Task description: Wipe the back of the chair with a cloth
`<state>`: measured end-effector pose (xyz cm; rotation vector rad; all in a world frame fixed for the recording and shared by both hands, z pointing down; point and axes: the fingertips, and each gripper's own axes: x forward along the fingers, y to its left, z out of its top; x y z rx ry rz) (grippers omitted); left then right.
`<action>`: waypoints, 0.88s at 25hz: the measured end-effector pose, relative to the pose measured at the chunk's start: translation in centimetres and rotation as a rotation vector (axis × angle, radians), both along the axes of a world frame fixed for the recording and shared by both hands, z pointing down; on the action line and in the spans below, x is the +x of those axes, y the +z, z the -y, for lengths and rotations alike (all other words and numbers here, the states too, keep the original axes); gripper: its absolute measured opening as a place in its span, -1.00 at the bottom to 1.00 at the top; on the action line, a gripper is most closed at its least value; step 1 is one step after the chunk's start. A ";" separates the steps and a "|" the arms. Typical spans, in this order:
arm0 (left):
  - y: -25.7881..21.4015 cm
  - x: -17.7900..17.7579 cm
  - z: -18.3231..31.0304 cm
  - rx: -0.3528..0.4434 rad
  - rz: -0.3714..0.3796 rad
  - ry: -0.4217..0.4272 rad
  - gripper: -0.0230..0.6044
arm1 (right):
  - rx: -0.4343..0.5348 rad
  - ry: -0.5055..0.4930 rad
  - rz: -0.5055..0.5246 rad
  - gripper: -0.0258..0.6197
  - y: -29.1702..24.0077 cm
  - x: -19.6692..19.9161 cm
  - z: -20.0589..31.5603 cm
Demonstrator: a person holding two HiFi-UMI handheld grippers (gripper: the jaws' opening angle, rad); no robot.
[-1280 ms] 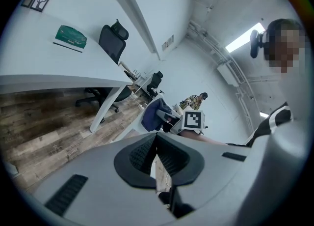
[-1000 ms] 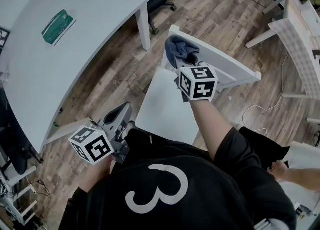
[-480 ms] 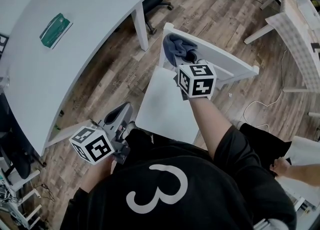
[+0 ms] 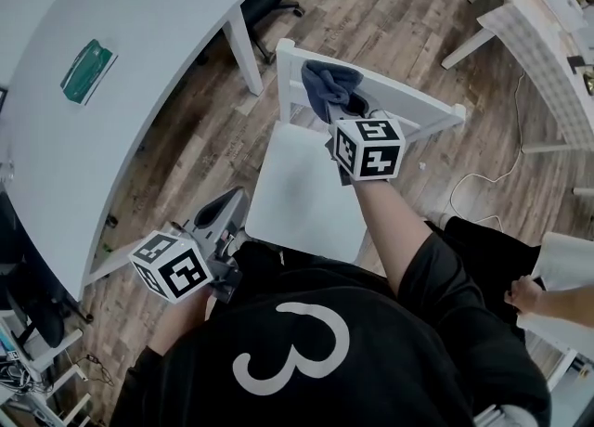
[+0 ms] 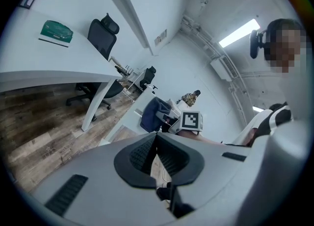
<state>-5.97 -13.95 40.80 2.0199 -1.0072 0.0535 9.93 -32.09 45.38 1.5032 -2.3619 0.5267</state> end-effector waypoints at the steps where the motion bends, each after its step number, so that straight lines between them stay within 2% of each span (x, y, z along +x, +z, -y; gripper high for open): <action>1: 0.0 0.3 0.0 -0.001 0.000 0.006 -0.88 | -0.001 0.008 0.000 -0.76 0.0 0.6 -0.1; 12: 0.0 4.4 0.2 0.005 0.001 0.110 -0.88 | 0.004 0.102 0.007 -0.76 0.1 6.5 -2.0; 22: 0.2 7.4 0.4 -0.002 -0.011 0.203 -0.88 | -0.002 0.234 0.021 -0.76 0.1 12.8 -4.1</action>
